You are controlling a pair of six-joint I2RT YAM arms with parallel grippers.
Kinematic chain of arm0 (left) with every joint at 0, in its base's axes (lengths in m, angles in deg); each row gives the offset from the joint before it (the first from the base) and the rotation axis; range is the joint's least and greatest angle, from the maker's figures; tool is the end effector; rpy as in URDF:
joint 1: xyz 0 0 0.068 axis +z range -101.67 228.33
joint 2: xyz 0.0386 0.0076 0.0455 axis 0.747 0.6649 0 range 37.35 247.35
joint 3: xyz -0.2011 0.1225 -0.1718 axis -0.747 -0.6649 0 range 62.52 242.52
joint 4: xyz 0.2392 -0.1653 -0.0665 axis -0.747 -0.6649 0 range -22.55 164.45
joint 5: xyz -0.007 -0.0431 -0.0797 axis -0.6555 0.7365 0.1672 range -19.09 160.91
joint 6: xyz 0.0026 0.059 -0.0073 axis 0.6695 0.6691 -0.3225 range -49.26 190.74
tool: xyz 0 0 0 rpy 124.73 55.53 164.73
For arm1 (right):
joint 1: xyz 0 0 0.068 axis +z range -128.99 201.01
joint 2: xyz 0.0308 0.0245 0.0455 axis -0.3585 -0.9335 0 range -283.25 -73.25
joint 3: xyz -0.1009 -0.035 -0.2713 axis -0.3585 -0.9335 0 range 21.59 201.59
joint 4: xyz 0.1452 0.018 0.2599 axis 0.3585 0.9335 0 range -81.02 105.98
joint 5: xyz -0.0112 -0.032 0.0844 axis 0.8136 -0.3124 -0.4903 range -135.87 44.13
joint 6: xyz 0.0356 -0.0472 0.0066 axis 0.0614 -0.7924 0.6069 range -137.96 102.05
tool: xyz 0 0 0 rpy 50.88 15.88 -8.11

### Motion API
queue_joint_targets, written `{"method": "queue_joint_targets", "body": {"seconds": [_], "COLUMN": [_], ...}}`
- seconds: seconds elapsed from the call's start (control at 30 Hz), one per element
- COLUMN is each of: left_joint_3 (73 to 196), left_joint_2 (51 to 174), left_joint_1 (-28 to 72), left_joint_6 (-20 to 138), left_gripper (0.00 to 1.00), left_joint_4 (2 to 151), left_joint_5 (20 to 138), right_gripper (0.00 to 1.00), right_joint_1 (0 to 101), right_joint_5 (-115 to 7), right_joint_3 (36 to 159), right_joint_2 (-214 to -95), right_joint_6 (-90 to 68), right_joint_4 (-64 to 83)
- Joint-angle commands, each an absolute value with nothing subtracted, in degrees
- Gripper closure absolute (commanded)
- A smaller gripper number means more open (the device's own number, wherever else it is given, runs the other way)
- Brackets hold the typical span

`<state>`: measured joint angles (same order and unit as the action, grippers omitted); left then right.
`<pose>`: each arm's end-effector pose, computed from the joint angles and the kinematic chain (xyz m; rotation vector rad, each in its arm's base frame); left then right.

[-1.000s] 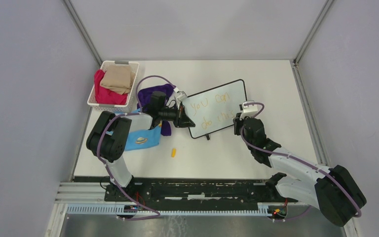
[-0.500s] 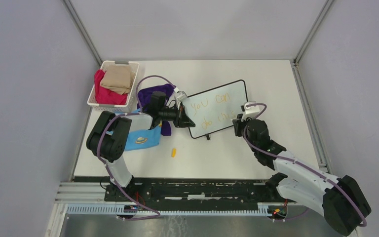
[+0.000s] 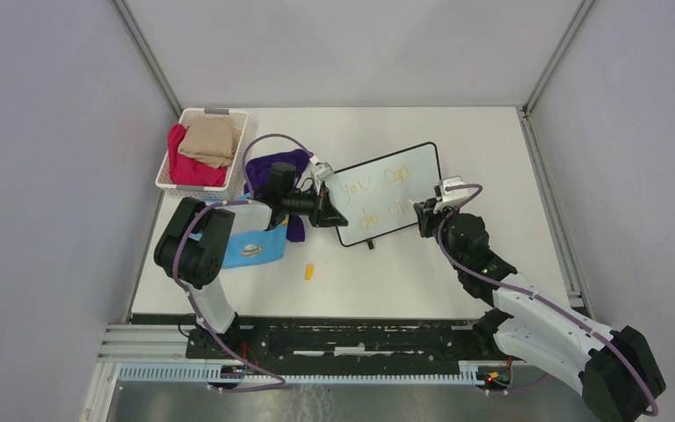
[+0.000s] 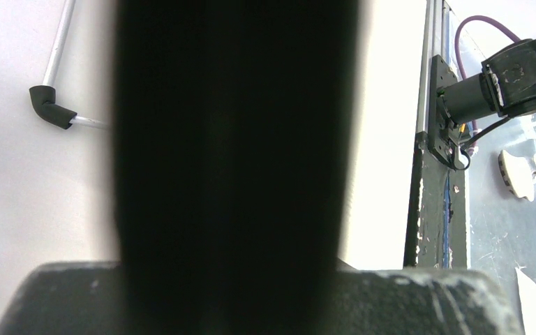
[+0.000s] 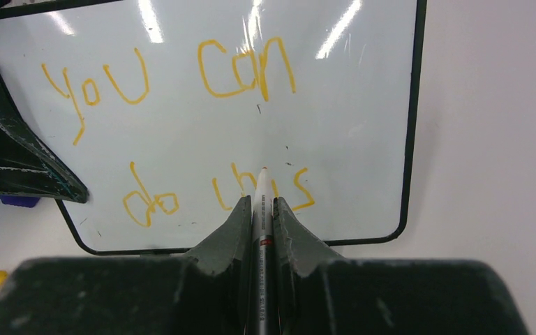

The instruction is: Write a sentence on the whiteboard

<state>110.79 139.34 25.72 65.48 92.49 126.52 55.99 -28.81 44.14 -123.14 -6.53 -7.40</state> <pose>0.3326 -0.1775 0.1396 0.8773 1.9880 -1.3328 0.1964 0.1219 0.2311 -0.1454 1.7591 0.3279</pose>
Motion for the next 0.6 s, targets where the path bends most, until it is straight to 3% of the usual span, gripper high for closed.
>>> {"method": "queue_joint_targets", "body": {"seconds": [0.0, 0.57], "left_joint_3": [109.81, 110.18], "left_joint_2": [143.11, 142.90], "left_joint_1": [23.94, 23.81], "left_joint_6": [69.59, 69.79], "left_gripper": [0.98, 0.98], "left_joint_4": [83.46, 82.80], "left_joint_5": [119.90, 119.53], "right_gripper": [1.00, 1.00], "right_joint_1": [56.21, 56.20], "right_joint_5": [-30.42, -27.17], "right_joint_3": [46.32, 47.82], "right_joint_2": [-124.26, -130.43], "right_joint_6": [-7.84, -6.64], "right_joint_4": [-13.12, -15.59]}}
